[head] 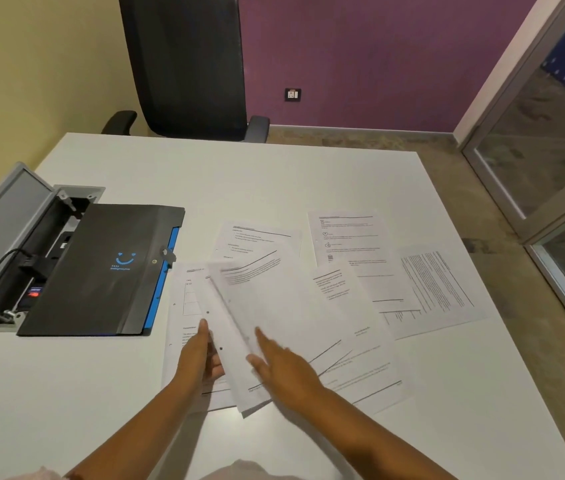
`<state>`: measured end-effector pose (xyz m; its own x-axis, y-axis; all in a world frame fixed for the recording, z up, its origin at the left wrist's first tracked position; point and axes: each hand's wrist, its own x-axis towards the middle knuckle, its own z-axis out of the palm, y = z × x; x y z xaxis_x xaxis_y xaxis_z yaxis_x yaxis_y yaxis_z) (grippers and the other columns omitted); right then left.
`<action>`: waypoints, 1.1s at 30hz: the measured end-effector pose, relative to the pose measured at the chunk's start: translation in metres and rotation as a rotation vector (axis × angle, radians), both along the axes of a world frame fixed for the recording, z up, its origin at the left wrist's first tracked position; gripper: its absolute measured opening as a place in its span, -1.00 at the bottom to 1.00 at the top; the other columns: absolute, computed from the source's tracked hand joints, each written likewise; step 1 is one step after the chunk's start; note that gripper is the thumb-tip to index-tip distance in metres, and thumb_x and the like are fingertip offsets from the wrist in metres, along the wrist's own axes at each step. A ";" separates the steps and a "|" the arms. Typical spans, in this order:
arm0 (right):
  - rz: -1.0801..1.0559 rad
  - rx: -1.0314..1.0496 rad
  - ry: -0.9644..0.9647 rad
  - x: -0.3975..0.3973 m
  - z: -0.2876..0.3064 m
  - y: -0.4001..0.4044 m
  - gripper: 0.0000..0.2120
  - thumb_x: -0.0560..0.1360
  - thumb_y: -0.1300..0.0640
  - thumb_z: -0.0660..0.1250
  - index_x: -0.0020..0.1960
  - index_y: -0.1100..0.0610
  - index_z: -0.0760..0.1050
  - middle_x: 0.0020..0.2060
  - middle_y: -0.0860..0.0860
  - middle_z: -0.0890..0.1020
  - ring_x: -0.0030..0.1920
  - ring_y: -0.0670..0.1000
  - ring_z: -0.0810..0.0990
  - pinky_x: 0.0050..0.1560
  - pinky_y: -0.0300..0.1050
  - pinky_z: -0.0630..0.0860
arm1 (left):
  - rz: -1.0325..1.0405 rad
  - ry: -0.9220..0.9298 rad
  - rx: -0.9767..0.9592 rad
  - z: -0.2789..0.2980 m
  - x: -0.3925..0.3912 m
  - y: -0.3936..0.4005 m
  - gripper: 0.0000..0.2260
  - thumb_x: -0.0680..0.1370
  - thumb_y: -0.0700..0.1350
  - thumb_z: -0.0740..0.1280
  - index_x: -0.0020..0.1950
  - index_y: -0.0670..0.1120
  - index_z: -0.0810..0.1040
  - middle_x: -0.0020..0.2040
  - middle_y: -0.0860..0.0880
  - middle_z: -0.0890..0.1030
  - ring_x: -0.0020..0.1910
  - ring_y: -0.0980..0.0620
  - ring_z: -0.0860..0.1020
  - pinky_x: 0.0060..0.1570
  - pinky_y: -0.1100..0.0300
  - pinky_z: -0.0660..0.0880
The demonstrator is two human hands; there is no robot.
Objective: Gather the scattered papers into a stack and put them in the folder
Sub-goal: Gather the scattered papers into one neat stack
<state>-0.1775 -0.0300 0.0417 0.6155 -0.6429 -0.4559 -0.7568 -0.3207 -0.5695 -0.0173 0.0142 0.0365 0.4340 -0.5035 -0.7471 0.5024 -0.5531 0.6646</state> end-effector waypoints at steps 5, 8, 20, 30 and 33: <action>-0.017 0.119 -0.176 -0.004 -0.005 0.012 -0.46 0.50 -0.36 -0.08 0.43 -0.22 0.15 0.32 -0.07 0.50 0.27 0.01 0.49 0.23 -0.09 0.43 | -0.142 -0.246 -0.005 0.000 -0.010 -0.002 -0.69 0.56 -0.01 0.23 0.20 -0.17 0.46 0.10 -0.17 0.58 -0.01 -0.18 0.57 -0.09 0.04 0.57; -0.111 0.128 -0.228 -0.022 -0.007 0.006 -0.53 0.47 -0.37 -0.07 0.29 -0.28 0.32 0.19 -0.15 0.58 0.16 -0.10 0.55 0.20 -0.09 0.48 | -0.142 -0.242 0.026 -0.004 -0.012 -0.004 -0.70 0.52 -0.22 0.30 0.24 -0.25 0.46 0.18 -0.25 0.56 0.07 -0.26 0.56 0.05 -0.05 0.54; -0.887 0.024 -0.270 -0.117 0.005 -0.076 -0.58 0.53 0.01 0.28 0.34 0.10 0.36 0.31 0.12 0.48 0.24 0.07 0.49 0.16 -0.16 0.39 | -0.146 -0.027 -0.133 -0.005 -0.002 -0.014 -0.78 0.55 -0.22 0.26 0.19 -0.10 0.50 0.13 -0.12 0.59 0.01 -0.10 0.59 0.00 0.03 0.54; -0.782 0.232 -0.073 -0.108 -0.013 -0.072 -0.58 0.52 0.10 0.31 0.32 0.25 0.39 0.29 0.16 0.48 0.27 0.10 0.46 0.21 -0.12 0.37 | -0.368 -0.094 -0.102 0.008 -0.019 -0.013 -0.73 0.56 0.02 0.23 0.19 -0.07 0.51 0.12 -0.12 0.61 0.12 -0.18 0.57 0.21 -0.18 0.46; -0.794 0.209 -0.128 -0.100 -0.013 -0.067 -0.70 0.52 0.22 0.29 0.23 0.27 0.46 0.17 0.15 0.56 0.03 0.01 0.49 0.04 -0.20 0.40 | -0.411 -0.137 -0.079 0.007 -0.027 -0.020 -0.72 0.57 -0.12 0.22 0.27 -0.13 0.45 0.15 -0.13 0.59 0.07 -0.15 0.58 0.12 -0.06 0.52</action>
<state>-0.2774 -0.0975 0.0286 0.0695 -0.8177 -0.5715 -0.6384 0.4038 -0.6553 -0.0442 -0.0058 0.0440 0.2779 -0.7082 -0.6491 0.1556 -0.6336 0.7579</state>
